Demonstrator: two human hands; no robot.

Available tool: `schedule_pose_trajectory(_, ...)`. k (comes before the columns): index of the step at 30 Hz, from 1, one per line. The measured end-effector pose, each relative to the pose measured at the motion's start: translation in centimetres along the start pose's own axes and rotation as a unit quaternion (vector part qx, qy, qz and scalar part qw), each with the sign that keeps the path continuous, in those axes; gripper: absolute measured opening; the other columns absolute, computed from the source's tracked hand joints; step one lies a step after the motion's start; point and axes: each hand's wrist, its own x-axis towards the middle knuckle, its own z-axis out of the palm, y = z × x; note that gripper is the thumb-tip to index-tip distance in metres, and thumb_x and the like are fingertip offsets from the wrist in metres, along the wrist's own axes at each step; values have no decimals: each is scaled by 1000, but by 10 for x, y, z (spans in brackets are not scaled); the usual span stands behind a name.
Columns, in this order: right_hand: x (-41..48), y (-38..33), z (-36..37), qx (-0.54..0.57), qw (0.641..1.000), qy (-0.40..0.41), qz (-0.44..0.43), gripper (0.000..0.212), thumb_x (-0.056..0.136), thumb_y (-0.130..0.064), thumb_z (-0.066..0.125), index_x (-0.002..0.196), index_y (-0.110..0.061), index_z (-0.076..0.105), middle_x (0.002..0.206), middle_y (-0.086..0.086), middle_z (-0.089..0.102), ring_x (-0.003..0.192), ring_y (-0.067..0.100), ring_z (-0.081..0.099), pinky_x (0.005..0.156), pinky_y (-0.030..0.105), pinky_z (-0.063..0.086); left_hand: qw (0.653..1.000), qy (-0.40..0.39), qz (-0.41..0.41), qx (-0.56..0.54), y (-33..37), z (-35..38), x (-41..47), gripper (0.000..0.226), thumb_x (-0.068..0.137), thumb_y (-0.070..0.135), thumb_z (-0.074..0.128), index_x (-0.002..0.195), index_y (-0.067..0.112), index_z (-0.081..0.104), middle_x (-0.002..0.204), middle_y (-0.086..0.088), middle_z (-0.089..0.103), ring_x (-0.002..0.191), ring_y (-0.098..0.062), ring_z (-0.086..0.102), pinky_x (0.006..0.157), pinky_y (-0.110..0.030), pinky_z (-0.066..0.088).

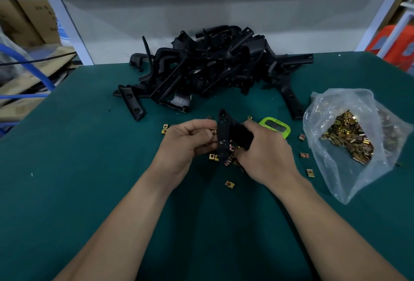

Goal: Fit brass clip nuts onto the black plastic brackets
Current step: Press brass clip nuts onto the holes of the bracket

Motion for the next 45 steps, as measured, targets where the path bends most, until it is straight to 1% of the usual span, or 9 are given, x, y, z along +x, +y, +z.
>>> schedule_pose_trajectory(6, -1, 0, -1, -1, 1000, -6, -5, 28, 75, -32, 71, 95, -34, 51, 69, -13, 56, 63, 14, 53, 52, 29, 36, 999, 31, -10, 10, 1, 2, -1, 16, 82, 13, 73, 97, 7, 73, 78, -7, 75, 69, -13, 73, 65, -24, 60)
schedule_pose_trajectory(10, -1, -1, -3, 2, 1000, -12, -19, 28, 78, -35, 72, 99, -34, 54, 72, -14, 57, 69, 22, 56, 61, 35, 46, 999, 43, -8, 13, 1, 4, 0, 5, 92, 6, 68, 94, 7, 73, 77, -7, 75, 66, -14, 73, 63, -23, 59)
schedule_pose_trajectory(23, -2, -4, -7, 0, 1000, 16, -21, 32, 77, -32, 69, 106, -35, 57, 73, -14, 57, 69, 26, 53, 62, 34, 45, 996, 45, -39, -61, 4, -2, 3, 16, 91, -3, 66, 95, 8, 77, 100, -14, 78, 91, -21, 77, 73, -25, 61)
schedule_pose_trajectory(26, -3, -7, -9, 87, 996, -19, -21, 24, 74, -36, 74, 94, -32, 61, 70, -14, 61, 66, 12, 58, 59, 33, 51, 996, 33, -25, -84, 4, -3, 4, 29, 95, -9, 58, 97, 10, 79, 104, -14, 78, 94, -20, 76, 76, -25, 61)
schedule_pose_trajectory(29, -4, -17, -12, 206, 977, 15, -50, 28, 74, -37, 71, 76, -24, 45, 60, -17, 53, 53, 5, 44, 48, 15, 34, 999, 10, -18, -47, 3, -1, 4, 40, 92, -21, 48, 111, 6, 72, 104, -11, 78, 95, -18, 76, 78, -25, 60)
schedule_pose_trajectory(31, -6, -25, -12, 221, 972, 28, -73, 32, 79, -36, 72, 77, -19, 45, 62, -10, 51, 54, 10, 43, 48, 17, 32, 1000, 8, -13, -10, 1, 1, 3, 40, 91, -22, 51, 112, 6, 70, 100, -8, 79, 92, -17, 76, 75, -23, 59)
schedule_pose_trajectory(36, -9, -44, -4, 278, 959, -9, -44, 14, 78, -28, 74, 84, -20, 64, 74, -3, 67, 69, 18, 63, 61, 36, 52, 997, 46, -67, 3, -4, 9, 0, 20, 89, -13, 64, 104, 0, 67, 80, -8, 78, 66, -15, 75, 55, -22, 57)
schedule_pose_trajectory(40, -4, -43, -2, 268, 961, -17, -64, 13, 73, -18, 70, 67, -28, 65, 61, -21, 63, 55, -1, 58, 45, 12, 37, 994, 84, -74, 1, -1, 6, 2, 23, 87, -7, 69, 109, -3, 67, 79, -10, 77, 65, -16, 74, 57, -23, 58)
schedule_pose_trajectory(45, 4, -40, 0, 335, 937, 29, 101, 14, 70, -22, 67, 67, -8, 67, 53, 3, 62, 50, 28, 59, 46, 38, 45, 973, 106, 63, 195, -4, 16, -6, 13, 86, 11, 79, 81, 22, 82, 75, -1, 78, 62, -14, 73, 58, -23, 58)
